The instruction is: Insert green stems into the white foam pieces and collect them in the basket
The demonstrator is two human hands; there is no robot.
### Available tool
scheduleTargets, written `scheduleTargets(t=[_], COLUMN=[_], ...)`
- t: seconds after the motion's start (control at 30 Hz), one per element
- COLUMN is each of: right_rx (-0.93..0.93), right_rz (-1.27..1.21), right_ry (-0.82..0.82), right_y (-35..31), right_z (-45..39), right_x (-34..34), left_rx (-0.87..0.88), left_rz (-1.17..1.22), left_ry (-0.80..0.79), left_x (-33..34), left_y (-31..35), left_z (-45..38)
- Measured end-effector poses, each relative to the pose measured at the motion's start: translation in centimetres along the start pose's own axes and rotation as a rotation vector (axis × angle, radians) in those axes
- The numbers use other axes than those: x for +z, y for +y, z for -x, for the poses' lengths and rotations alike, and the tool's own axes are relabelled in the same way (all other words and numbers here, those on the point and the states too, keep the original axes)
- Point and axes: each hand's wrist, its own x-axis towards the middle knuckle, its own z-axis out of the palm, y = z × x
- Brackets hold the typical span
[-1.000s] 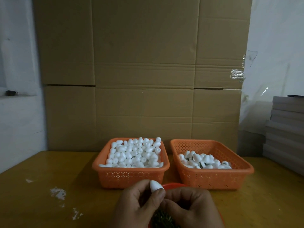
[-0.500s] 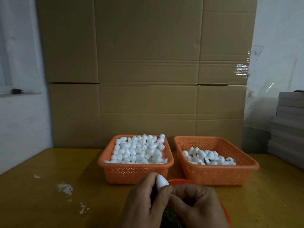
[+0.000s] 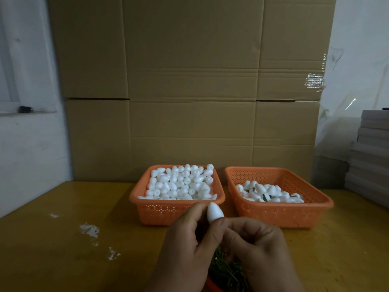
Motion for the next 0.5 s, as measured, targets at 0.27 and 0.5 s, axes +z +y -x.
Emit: scheduleTargets(t=[0.27,0.5], right_rx=[-0.043,-0.017], right_rz=[-0.058,-0.136], right_ry=[0.027,0.116], right_y=[-0.09,-0.64], right_z=[0.21,0.57], right_x=[0.08,0.96], left_rx=[0.075,0.070], left_rz=[0.107,0.033], left_ry=[-0.010,0.040], left_x=[-0.04,0.52], left_y=[1.13,0.85], left_z=[-0.18,-0.06])
